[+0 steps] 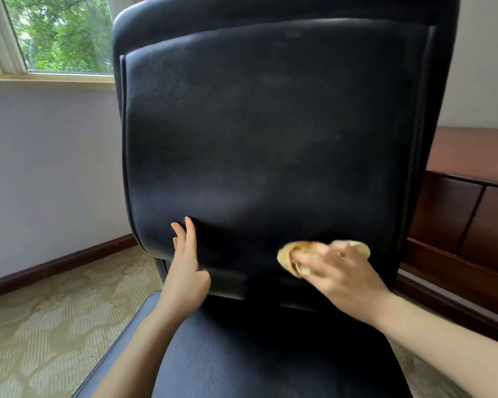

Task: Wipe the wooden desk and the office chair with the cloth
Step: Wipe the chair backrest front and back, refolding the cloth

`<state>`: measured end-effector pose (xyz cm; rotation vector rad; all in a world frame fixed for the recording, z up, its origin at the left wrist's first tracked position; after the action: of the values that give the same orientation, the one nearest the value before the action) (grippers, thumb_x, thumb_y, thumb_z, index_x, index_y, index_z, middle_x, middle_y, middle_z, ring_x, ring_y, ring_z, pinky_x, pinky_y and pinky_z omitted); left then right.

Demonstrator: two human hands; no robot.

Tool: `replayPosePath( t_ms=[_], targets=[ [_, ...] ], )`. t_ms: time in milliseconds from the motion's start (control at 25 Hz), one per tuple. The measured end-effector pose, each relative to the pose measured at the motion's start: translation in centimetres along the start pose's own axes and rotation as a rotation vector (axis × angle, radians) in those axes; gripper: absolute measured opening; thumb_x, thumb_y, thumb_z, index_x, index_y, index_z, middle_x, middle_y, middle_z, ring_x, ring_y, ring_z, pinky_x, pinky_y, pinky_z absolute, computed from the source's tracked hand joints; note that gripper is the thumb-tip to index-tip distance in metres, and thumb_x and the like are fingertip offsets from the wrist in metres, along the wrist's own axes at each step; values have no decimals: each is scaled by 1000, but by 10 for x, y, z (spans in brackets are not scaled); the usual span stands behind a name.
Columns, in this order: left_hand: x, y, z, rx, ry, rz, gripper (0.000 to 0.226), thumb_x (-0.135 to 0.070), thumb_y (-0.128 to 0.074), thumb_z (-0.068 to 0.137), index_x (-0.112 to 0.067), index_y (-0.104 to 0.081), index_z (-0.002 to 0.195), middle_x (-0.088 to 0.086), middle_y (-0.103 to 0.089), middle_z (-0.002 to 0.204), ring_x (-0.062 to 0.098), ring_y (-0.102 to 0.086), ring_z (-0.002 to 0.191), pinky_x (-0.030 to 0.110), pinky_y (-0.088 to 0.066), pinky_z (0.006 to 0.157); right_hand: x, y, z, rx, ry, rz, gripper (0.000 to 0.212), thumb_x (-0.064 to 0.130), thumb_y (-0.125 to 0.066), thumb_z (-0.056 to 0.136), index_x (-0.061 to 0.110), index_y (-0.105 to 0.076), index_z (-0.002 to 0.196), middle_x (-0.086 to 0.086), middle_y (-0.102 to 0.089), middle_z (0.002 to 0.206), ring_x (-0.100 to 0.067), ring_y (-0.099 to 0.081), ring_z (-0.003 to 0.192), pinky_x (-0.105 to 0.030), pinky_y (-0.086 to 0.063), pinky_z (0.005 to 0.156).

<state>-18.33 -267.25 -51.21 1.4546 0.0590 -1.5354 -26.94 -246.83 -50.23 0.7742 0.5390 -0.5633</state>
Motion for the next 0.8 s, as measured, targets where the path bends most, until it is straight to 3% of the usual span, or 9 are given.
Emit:
replayPosePath(
  t_ms=[120, 200, 280, 440, 560, 720, 800],
  targets=[
    [-5, 4, -3, -19, 7, 14, 94, 15, -36, 82, -32, 10, 149, -9, 22, 155, 17, 6, 146, 22, -26, 102, 8, -8, -35, 176, 185, -16, 35, 8, -44, 84, 21, -76, 77, 8, -70, 106, -13, -67, 93, -31, -41, 83],
    [-5, 8, -6, -31, 9, 26, 93, 14, -37, 82, -33, 8, 149, -10, 19, 156, 19, 0, 146, 23, -32, 97, 0, 1, -35, 146, 223, -39, 40, 4, -41, 90, 22, -75, 76, 9, -70, 106, -11, -67, 91, -30, -41, 82],
    [-5, 10, -6, -26, 9, 38, 93, 13, -37, 82, -34, 7, 149, -11, 18, 156, 20, -4, 146, 24, -37, 90, -12, 17, -20, 38, 192, -41, 27, 2, -51, 84, 19, -71, 76, 6, -66, 109, -17, -64, 92, -30, -40, 75],
    [-5, 10, -2, 0, 5, 61, 95, 14, -37, 82, -34, 10, 148, -10, 22, 155, 18, 3, 146, 22, -36, 88, -54, 50, 45, -203, -41, -130, 21, -6, -63, 76, 14, -70, 77, 3, -66, 107, -28, -63, 81, -36, -42, 61],
    [-5, 8, -3, -1, -1, 69, 95, 14, -38, 83, -34, 12, 148, -10, 23, 155, 17, 5, 146, 20, -32, 89, -93, 66, 102, -340, -284, -140, 27, -6, -68, 74, 17, -75, 87, 1, -65, 107, -26, -58, 90, -37, -50, 69],
    [-1, 7, 0, -24, -13, 106, 98, 16, -34, 79, -35, 14, 147, -12, 24, 154, 15, 5, 146, 20, -38, 82, -101, 50, 159, -342, -548, -65, 37, -1, -53, 80, 22, -74, 99, 0, -66, 111, -28, -57, 96, -37, -44, 76],
    [0, 6, 1, -39, -10, 119, 100, 17, -34, 76, -37, 15, 147, -15, 25, 152, 18, 1, 146, 17, -38, 72, -76, 45, 171, -399, -526, -92, 23, 4, -67, 73, 20, -76, 87, -2, -58, 109, -22, -44, 89, -32, -42, 66]
  ],
)
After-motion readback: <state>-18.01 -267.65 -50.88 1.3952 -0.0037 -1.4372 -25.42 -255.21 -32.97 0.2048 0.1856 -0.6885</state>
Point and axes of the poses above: each hand's wrist, its own z-axis towards the middle knuckle, its own y-axis out of the back of the hand, x = y × z, the point moved 8 cm from there along z, towards the middle knuckle
